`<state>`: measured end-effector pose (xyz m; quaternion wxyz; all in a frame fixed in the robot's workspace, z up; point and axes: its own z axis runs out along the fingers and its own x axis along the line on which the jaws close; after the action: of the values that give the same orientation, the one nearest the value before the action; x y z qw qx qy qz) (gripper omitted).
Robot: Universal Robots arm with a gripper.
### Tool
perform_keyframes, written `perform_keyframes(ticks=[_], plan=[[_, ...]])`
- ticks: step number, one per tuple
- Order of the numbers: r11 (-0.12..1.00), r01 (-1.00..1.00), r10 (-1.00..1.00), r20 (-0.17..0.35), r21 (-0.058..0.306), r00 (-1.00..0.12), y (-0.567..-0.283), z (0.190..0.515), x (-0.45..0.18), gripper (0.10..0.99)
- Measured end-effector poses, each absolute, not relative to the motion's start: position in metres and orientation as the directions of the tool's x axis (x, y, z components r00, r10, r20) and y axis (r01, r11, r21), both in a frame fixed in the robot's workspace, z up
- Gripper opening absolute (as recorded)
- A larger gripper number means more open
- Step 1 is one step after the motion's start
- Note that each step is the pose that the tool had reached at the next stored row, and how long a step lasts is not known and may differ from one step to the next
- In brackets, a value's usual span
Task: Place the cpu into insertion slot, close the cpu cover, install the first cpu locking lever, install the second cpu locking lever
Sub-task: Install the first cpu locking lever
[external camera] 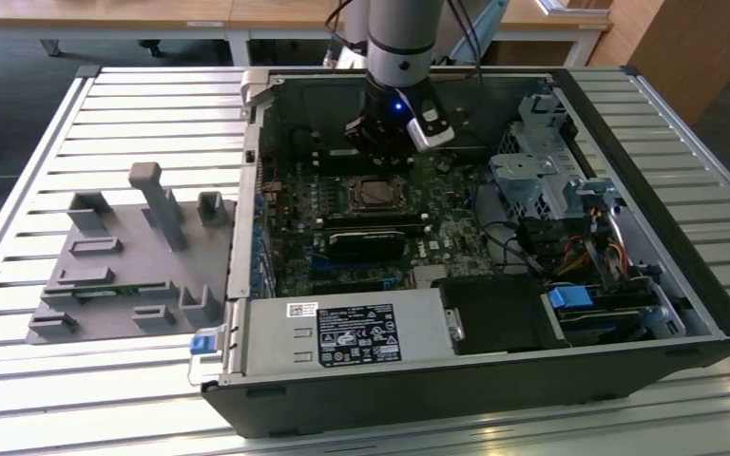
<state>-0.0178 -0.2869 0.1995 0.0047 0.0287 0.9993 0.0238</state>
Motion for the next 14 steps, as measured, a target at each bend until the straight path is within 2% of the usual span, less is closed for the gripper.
perform_keyframes(ticks=[14], plan=[[0.998,0.057,0.057,-0.010,0.041,-0.998,-0.2852,0.1970,-0.0163,0.106]])
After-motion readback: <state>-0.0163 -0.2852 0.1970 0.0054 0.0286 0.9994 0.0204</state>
